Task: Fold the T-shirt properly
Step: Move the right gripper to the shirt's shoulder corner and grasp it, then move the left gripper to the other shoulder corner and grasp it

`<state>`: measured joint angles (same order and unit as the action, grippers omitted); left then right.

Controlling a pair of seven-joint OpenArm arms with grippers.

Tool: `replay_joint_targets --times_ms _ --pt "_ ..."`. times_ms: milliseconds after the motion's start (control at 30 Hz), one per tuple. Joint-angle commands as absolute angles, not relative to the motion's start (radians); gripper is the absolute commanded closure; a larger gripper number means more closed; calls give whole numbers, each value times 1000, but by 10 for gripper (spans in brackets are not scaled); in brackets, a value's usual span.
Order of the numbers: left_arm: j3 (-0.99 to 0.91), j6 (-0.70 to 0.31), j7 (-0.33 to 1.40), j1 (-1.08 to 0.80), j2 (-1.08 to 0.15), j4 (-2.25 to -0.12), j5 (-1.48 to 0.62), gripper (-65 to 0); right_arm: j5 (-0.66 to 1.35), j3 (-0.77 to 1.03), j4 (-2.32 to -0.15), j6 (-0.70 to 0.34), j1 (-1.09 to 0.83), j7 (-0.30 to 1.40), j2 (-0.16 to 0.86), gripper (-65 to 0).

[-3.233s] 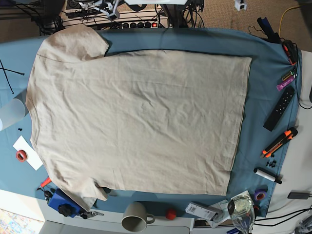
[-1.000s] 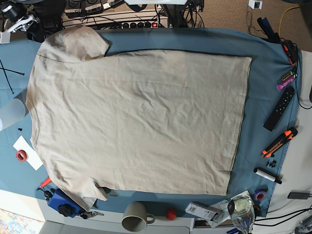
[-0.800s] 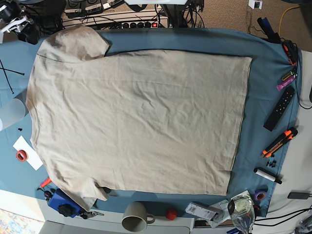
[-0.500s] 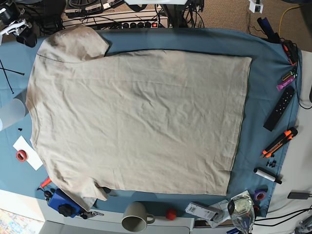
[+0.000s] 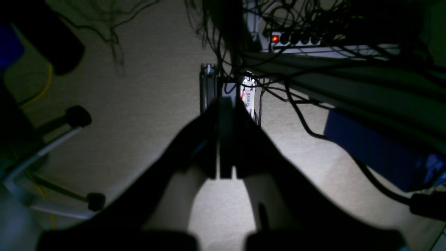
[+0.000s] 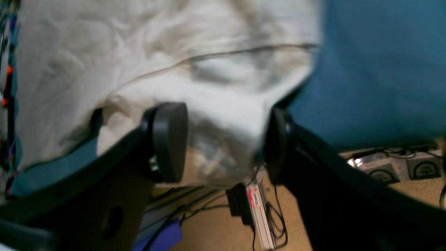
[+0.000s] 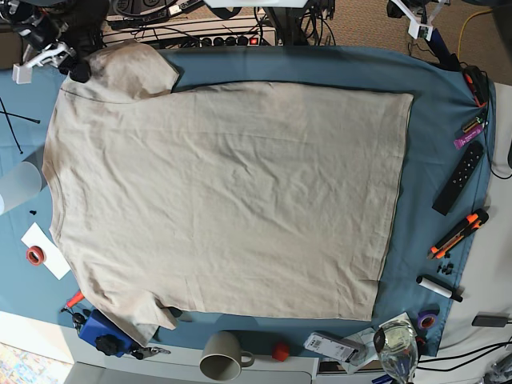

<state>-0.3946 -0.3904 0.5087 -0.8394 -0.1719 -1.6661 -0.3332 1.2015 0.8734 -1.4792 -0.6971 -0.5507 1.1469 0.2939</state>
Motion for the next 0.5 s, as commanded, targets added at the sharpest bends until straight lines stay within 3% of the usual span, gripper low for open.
replay_joint_targets --times_ms 0,267,467 --pt "-400 -394 502 -856 -178 -1688 -338 0 1185 863 -1490 -698 -556 1148 308 -339" --pt "-400 -394 591 -857 -177 -1785 -342 0 1178 828 -1490 -698 -569 1197 273 -339" --pt "-400 -394 613 -856 -177 -1869 -467 0 1177 825 -1490 -698 -587 1203 220 -339"
